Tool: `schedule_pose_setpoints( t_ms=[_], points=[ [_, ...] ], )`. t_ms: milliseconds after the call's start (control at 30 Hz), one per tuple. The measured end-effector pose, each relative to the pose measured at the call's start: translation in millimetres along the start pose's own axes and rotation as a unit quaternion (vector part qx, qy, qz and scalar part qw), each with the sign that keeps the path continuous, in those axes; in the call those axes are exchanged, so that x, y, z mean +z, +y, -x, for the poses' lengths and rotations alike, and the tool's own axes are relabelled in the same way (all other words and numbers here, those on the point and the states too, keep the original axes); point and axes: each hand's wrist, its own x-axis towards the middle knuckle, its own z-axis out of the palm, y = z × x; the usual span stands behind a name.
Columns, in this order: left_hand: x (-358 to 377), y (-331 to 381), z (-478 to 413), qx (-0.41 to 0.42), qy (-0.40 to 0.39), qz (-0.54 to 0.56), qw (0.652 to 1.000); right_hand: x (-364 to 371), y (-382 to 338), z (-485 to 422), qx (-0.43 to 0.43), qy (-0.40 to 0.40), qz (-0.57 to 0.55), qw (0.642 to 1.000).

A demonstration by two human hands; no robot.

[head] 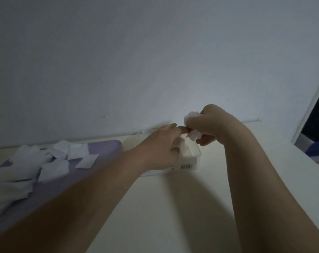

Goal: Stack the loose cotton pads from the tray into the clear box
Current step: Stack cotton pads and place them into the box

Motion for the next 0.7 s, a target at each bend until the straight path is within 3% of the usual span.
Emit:
schedule_pose_setpoints(
  t_ms=[233,400,700],
  points=[
    [3.2,-12.9,0.1,0.023,0.024,-0.086,0.996,5.5,-6.2,-2.4,-0.029,0.002,0.018,0.999],
    [11.5,-26.1,2.0,0.025,0.071,-0.089,0.993,18.2,-9.7,-5.6,-0.016,-0.030,0.099,0.994],
    [9.0,-16.8,14.7,-0.010,0.109,-0.119,0.987,53.9,-3.1,-21.0,-0.054,0.078,0.233,0.968]
  ],
)
